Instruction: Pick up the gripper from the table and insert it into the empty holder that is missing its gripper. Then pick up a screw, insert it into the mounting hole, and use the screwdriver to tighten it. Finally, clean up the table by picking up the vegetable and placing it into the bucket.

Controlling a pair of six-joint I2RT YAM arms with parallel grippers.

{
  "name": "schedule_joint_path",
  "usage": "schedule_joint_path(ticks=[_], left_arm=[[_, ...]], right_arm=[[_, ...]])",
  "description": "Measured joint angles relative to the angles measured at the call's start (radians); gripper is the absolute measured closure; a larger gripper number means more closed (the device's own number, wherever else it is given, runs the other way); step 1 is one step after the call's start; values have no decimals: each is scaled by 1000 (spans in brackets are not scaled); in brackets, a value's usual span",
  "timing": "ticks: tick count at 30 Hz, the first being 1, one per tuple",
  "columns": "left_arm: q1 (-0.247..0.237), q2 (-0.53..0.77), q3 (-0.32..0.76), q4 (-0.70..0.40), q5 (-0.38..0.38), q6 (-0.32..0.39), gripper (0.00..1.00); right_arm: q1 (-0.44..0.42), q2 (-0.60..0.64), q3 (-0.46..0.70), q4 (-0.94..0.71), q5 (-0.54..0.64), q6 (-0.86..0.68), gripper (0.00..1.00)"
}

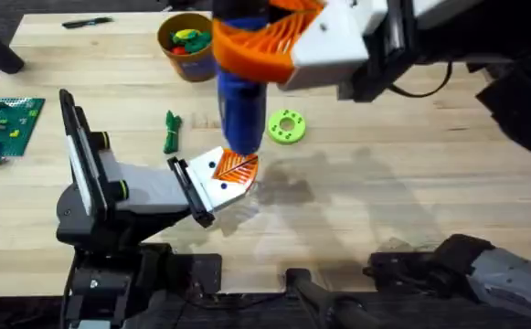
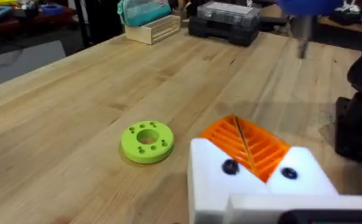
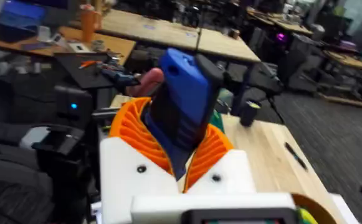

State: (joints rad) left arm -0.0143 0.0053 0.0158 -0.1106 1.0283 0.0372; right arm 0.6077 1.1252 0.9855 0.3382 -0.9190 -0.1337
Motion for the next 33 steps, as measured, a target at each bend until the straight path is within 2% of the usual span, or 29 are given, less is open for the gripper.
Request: schedule_joint_path(ticks=[9,15,33], left_arm=[[0,0,0,0,0,0,991],[0,0,0,0,0,0,991],[0,0,0,0,0,0,991]], right_arm=[[84,50,0,129,-6,-6,995],[126,229,0,298,-2,-8,995],[127,232,0,238,-2,-77,995]])
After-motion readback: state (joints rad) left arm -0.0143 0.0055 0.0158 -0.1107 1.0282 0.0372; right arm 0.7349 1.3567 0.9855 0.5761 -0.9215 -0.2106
